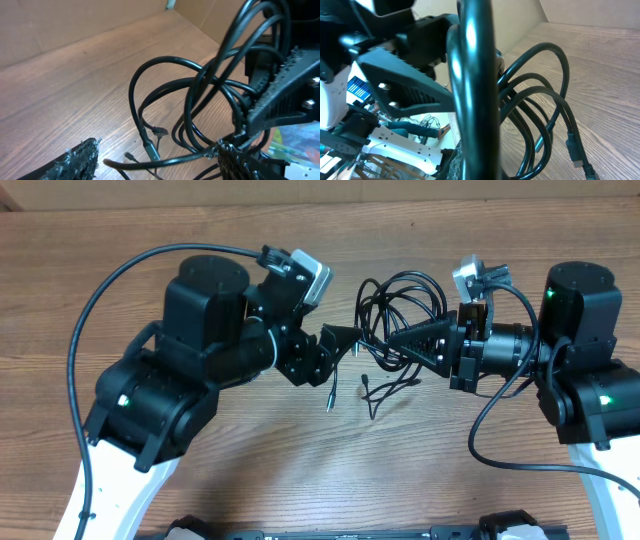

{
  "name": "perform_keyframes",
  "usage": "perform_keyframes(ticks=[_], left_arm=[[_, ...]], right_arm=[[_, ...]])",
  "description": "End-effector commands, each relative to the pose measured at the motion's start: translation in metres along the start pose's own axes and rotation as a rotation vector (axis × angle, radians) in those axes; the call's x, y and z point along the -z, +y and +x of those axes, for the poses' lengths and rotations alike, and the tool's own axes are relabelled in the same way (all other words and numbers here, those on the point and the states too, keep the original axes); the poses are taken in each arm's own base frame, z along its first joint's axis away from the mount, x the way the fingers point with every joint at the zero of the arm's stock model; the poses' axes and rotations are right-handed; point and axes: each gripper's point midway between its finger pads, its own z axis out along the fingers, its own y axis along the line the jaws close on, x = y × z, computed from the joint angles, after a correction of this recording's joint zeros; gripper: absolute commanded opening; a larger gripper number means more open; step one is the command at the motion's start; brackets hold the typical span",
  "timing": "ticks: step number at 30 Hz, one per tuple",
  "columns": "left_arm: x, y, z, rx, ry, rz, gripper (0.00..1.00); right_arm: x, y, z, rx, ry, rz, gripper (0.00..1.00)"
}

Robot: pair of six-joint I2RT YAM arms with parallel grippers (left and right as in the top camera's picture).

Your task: Untangle cables

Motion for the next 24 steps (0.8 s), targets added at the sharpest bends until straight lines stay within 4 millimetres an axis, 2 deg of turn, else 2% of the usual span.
perform_keyframes(ticks=[1,5,11,15,20,24], left_arm=[[-0.003,-0.014,-0.003,-0.034,0.001,0.083,0.74],[-0.010,-0.017,-0.003,-0.032,0.009,0.119,0.73],[-0.025,-0.024,0.003,-0.009,0.055,0.205,0.59],[-0.034,-0.022,0.007,0.006,0.079,0.213,0.49],[-0.038,-0.026,0.008,0.011,0.089,0.255,0.40],[-0.037,-0.031,0.008,0.010,0.087,0.288,0.39]], right_arm=[[0.000,0.007,-0.001,0.015,0.000,-0.031,0.04],[0.000,0.010,-0.001,0.019,0.001,-0.045,0.04],[0.001,0.017,-0.003,0.043,-0.002,-0.085,0.04],[0.001,0.018,-0.003,0.043,-0.001,-0.092,0.04],[0.001,0.019,-0.003,0.043,0.000,-0.095,0.04],[0.001,0.019,-0.003,0.047,-0.002,-0.095,0.04]])
